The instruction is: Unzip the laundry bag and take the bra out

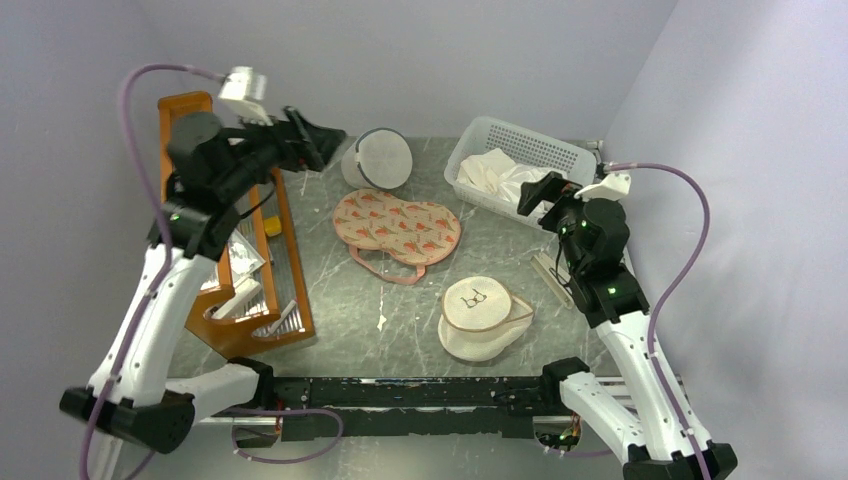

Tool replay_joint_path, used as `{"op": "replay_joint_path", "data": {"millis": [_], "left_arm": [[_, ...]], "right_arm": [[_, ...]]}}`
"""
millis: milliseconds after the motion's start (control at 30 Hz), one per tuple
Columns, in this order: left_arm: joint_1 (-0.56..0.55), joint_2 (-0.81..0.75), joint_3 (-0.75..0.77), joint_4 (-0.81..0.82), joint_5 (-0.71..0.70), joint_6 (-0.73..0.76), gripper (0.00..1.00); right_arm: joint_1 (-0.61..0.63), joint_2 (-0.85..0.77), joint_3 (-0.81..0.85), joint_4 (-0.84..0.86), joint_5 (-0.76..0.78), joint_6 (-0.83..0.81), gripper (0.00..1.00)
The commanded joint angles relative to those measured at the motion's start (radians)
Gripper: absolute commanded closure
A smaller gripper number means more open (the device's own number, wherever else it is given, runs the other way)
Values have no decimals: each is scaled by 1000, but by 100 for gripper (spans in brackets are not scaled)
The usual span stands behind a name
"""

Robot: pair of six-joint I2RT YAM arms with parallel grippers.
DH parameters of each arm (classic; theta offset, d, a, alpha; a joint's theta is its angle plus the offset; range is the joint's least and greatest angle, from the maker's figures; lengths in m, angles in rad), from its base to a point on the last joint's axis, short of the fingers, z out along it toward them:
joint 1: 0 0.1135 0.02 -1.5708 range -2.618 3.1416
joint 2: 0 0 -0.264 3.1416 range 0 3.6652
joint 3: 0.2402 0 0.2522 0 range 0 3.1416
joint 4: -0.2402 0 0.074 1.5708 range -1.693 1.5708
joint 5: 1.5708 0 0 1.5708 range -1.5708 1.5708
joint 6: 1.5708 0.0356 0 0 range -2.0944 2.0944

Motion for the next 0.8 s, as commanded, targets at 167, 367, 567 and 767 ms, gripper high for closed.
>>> {"op": "replay_joint_path", "data": {"millis": [167,367,567,767], "left_arm": [[-220,192,86,44,-101,168,4],[-270,127,-147,202,-117,252,4],[-363,22,-284,270,-301,375,4],[-377,-13,-310,287,-396,421,4]], "right_arm": [[-20,108,-20,-57,-229,6,0],[-12,207,-115,84,-547,16,0],[99,439,-125,207,-647,67,0],[162,607,-49,207,-480,57,0]]}}
